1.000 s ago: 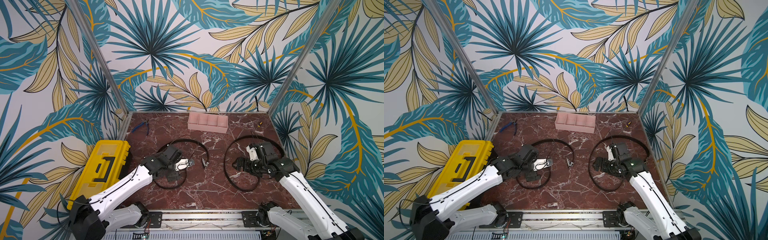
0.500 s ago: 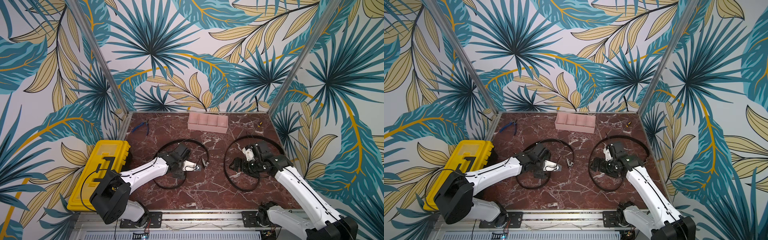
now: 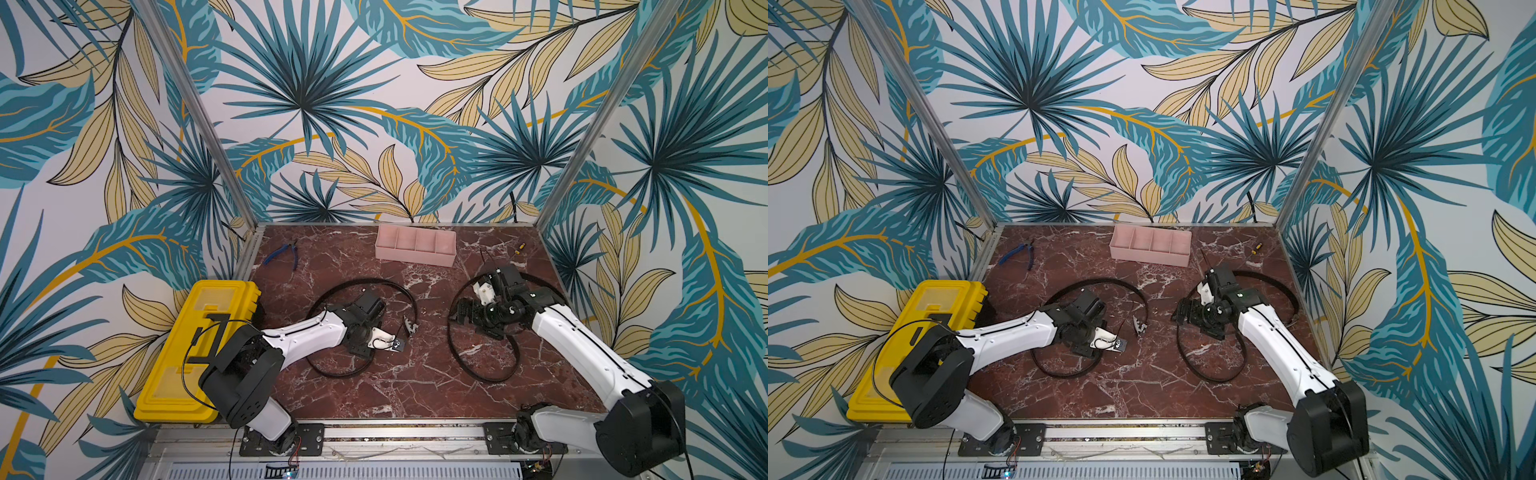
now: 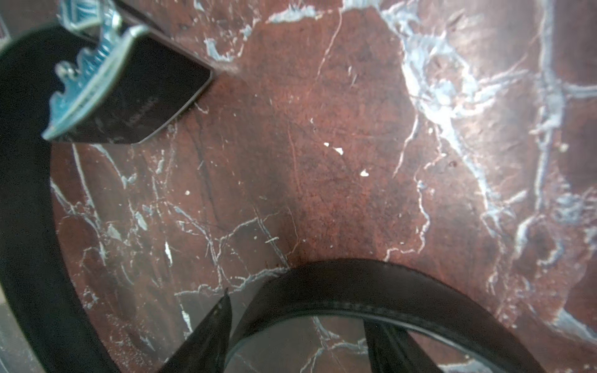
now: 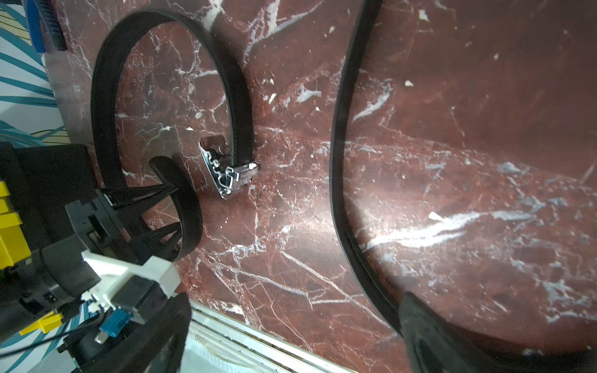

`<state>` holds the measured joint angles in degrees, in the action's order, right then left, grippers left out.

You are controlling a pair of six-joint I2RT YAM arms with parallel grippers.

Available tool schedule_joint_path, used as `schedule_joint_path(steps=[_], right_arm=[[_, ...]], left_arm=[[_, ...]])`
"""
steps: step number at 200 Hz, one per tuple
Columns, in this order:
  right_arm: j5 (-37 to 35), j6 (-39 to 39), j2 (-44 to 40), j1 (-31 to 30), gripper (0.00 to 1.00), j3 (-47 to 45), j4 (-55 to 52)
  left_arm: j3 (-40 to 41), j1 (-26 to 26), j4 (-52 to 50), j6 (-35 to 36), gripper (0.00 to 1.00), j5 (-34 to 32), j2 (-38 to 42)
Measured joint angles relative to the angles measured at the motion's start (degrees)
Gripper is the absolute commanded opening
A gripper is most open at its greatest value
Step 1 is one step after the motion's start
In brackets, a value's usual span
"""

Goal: Place the belts into the storage roll
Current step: Roll the belt at the center of the board.

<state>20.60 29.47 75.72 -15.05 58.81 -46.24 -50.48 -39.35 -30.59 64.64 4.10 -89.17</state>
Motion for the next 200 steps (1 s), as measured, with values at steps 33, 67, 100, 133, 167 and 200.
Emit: schedule_joint_path(steps=[33,67,100,133,167,200], right_arm=[[-2.12,-2.99,11.52,-1.18,0.99,9.18,1.11],[-7.87,-8.37,24.00,-5.29,0.99,20.15,2.86],[-12.59,-14.08,35.85,-10.03,0.93,30.34,4.44],[-15.17,-18.88,45.92,-12.96,0.88,39.56,4.98],[-15.50,-22.60,52.02,-13.88,0.77,45.40,4.68],[-15.85,-24.65,56.13,-14.67,0.45,50.97,3.32]], left_arm=[[0.07,-0.09,-0.17,-1.09,0.09,0.22,0.00],[-0.04,-0.22,-0.07,-3.15,0.00,0.17,-0.26],[-1.77,-0.20,-0.04,-6.64,0.00,-0.04,-1.99],[-4.17,0.61,0.15,-14.03,0.00,-0.24,-4.15],[-4.20,1.42,1.11,-22.12,0.00,-0.20,-4.28],[-3.52,2.84,2.97,-30.38,0.00,-0.44,-3.91]])
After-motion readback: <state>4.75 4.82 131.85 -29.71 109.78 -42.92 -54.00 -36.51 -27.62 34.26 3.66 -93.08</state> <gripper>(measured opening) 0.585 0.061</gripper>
